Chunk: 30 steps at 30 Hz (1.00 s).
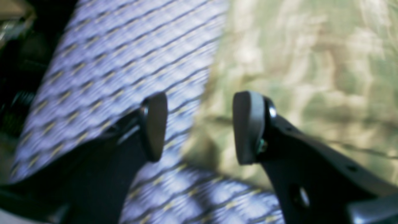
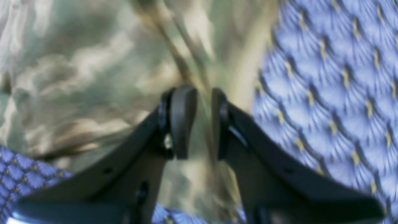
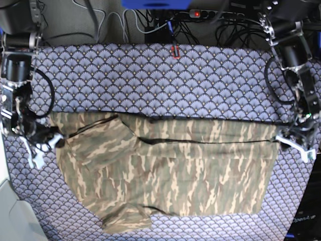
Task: Fold the T-shirt properly
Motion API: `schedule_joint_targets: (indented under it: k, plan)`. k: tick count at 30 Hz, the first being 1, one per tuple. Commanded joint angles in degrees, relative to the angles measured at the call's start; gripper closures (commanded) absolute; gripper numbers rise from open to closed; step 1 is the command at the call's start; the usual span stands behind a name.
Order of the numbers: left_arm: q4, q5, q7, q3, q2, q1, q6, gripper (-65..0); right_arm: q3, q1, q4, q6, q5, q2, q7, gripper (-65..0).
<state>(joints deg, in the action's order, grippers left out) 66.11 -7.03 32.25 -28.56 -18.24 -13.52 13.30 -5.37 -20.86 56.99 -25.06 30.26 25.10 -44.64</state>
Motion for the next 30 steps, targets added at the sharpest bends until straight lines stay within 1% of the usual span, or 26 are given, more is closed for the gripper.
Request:
schedule_joint_targets:
  k: [1,5,9,13,23,25,26,29,30]
  plan:
    - [1.37,-0.40,-1.70,-1.38,-1.32,-0.59,-0.07,-33.4,-1.89,-0.37,0.99,-0.13,0.64,1.84,1.26,-14.6]
    - [1.89,-0.49,-2.23,-3.84,-1.32,3.36,0.02,-33.5,-6.90,5.35,3.36,-0.13,0.64,2.02,1.17,-14.7]
    - [2.07,-0.49,-2.23,-5.33,-1.50,4.77,0.02,-33.5,-7.07,10.44,11.62,-0.13,0.64,1.49,1.08,-14.7]
    - [2.07,-0.49,-2.23,-6.83,-1.41,4.77,0.02,-33.5,-6.99,14.05,17.51,-0.13,0.64,0.08,1.08,-14.7]
    - [2.07,-0.49,-1.79,-6.83,-1.32,4.86,0.02,-33.5,-7.16,14.66,18.13,-0.13,0.64,0.00,0.82,-14.7]
    - [2.07,-0.49,-1.79,-6.74,-1.32,5.47,0.02,-33.5,-7.34,14.49,18.22,-0.22,0.73,0.00,-1.12,-14.8]
    - [2.16,-0.49,-1.88,-6.74,-1.32,5.83,0.02,-33.5,-7.43,14.23,18.22,-1.01,0.73,0.00,-1.99,-14.8]
    - [2.16,-0.49,-2.05,-6.74,-1.32,6.00,0.02,-33.5,-7.51,14.05,18.22,-6.28,0.73,0.00,-2.70,-14.8]
    - [2.16,-0.49,-2.05,-6.74,-1.32,6.00,0.02,-33.5,-7.51,14.05,18.22,-7.07,0.73,0.00,-2.70,-14.8]
